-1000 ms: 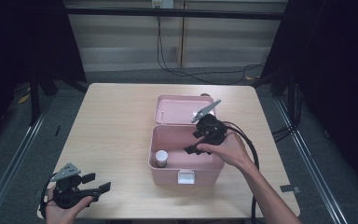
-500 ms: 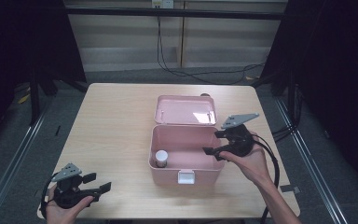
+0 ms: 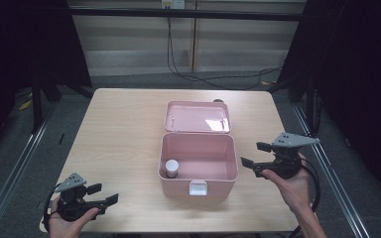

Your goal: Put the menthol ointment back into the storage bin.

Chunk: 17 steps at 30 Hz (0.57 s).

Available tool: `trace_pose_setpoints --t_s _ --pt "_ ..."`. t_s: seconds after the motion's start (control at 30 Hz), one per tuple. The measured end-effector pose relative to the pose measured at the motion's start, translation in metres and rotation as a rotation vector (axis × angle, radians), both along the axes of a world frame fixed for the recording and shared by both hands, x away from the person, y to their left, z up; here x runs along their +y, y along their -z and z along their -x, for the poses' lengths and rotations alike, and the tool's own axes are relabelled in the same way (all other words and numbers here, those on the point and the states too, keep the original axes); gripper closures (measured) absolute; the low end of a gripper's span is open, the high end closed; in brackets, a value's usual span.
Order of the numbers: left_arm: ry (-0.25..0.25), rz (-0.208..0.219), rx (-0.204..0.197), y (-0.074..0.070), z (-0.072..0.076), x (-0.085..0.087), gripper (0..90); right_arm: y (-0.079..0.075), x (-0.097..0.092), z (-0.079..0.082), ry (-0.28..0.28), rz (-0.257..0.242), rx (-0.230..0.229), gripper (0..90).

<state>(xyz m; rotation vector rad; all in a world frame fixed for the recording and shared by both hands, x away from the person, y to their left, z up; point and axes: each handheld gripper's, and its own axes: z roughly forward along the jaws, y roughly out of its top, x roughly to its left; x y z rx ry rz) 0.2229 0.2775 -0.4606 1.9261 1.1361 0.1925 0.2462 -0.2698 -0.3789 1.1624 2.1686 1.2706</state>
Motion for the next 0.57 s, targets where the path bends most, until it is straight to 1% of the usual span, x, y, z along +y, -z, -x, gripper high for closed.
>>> trace_pose_setpoints --t_s 0.07,0.1,0.17,0.23,0.27,0.3,0.37,0.4,0.43,0.47,0.5,0.53,0.57 --pt "0.007 0.002 -0.003 0.0 0.0 0.001 18.3 0.006 -0.008 0.006 0.021 -0.024 -0.002 20.0" --pt "0.004 0.007 -0.001 0.0 0.0 0.001 18.1 0.01 -0.011 0.008 0.027 -0.026 0.0 20.1" --pt "-0.003 0.012 -0.001 0.0 0.0 0.001 17.4 0.018 -0.016 0.013 0.049 -0.018 0.008 19.8" --pt "0.003 0.013 0.0 0.001 -0.001 0.001 16.8 0.027 -0.021 0.016 0.077 0.016 0.023 20.3" --pt "0.004 0.016 0.001 0.001 -0.001 0.001 16.7 0.03 -0.023 0.018 0.087 0.016 0.028 20.0" --pt "0.008 0.014 0.002 0.001 -0.001 0.0 16.3 0.033 -0.026 0.02 0.092 0.007 0.029 20.3" --pt "0.014 0.015 0.004 0.001 -0.001 0.0 16.3 0.038 -0.032 0.026 0.119 -0.022 0.013 20.0" --pt "0.016 0.016 0.007 0.001 -0.001 0.001 16.3 0.042 -0.034 0.027 0.128 -0.026 0.014 19.6" --pt "0.014 0.023 0.008 0.002 -0.001 0.002 16.3 0.046 -0.036 0.028 0.134 -0.027 0.021 19.5" --pt "0.014 0.022 0.005 0.002 -0.002 0.003 16.3 0.051 -0.038 0.028 0.142 -0.029 0.02 19.3" --pt "0.01 0.022 0.011 0.002 -0.001 0.004 16.3 0.056 -0.04 0.027 0.146 -0.027 0.025 19.3" --pt "0.01 0.026 0.009 0.002 -0.001 0.005 16.3 0.059 -0.042 0.026 0.153 -0.024 0.043 19.4" --pt "0.017 0.029 0.006 0.002 -0.001 0.006 16.3 0.063 -0.044 0.025 0.163 -0.019 0.051 19.4"
